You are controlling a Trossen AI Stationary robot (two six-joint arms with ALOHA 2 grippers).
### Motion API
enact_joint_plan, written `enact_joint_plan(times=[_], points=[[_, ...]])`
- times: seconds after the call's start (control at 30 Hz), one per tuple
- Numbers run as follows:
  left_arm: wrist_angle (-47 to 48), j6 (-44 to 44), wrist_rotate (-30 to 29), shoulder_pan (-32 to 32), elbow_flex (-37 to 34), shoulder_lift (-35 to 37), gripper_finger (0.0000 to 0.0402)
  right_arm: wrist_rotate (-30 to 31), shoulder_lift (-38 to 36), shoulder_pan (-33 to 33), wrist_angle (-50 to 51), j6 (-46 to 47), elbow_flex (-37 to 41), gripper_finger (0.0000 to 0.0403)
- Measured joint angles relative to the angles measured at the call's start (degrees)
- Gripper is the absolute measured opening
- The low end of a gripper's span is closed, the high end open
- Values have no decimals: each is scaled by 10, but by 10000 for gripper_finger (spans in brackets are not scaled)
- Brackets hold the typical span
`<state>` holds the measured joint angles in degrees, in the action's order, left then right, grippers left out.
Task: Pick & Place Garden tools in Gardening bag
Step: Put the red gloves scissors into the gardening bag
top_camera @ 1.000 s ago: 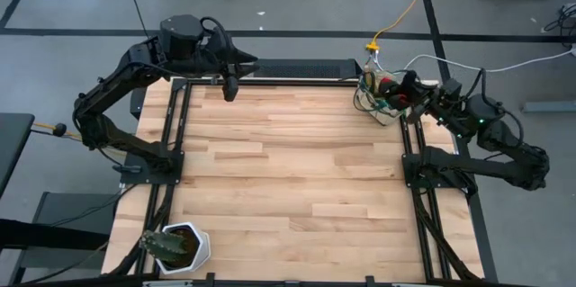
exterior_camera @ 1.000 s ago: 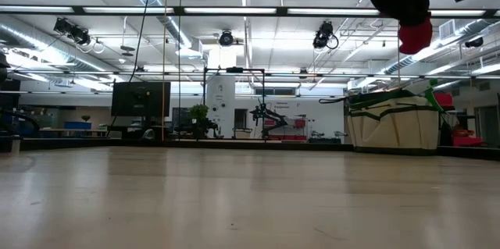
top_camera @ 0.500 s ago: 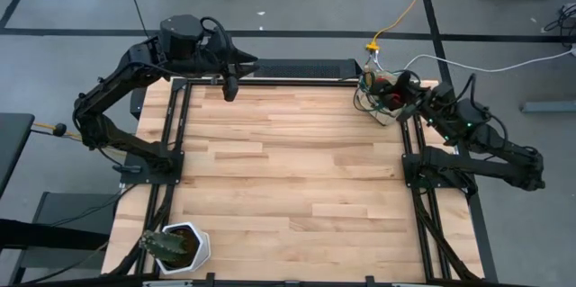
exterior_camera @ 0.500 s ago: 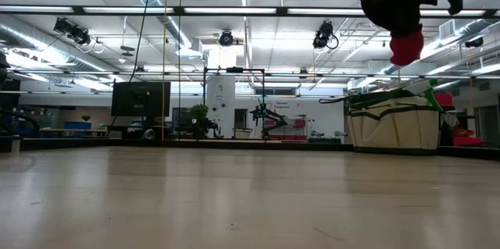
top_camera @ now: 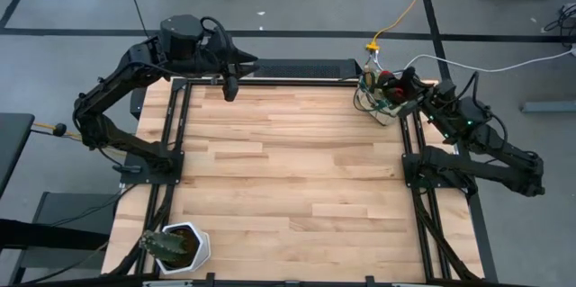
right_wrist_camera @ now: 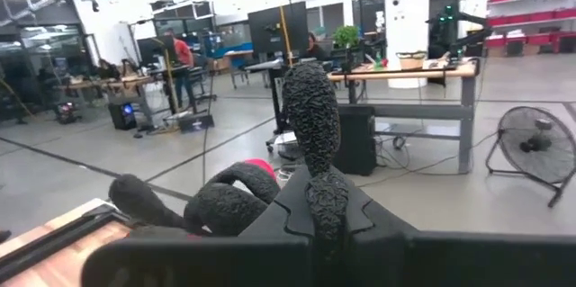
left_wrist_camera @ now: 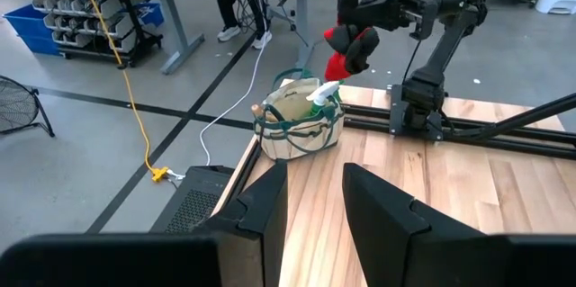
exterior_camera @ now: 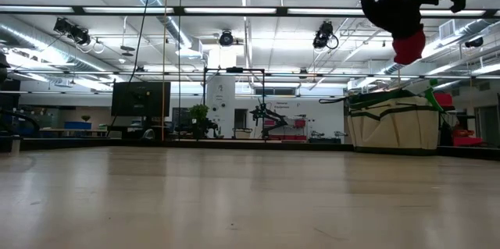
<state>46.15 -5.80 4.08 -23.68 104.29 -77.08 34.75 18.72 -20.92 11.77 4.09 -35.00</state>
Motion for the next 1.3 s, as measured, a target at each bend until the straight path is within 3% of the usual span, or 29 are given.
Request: enact_joint_plan(times=[0.83, 1.3], points=[[-6, -10, 0, 0, 0, 0, 115, -267, 45, -179, -61, 27, 0, 0], [-5, -10, 0, 0, 0, 0, 115, -297, 81, -263, -89, 39, 0, 0]])
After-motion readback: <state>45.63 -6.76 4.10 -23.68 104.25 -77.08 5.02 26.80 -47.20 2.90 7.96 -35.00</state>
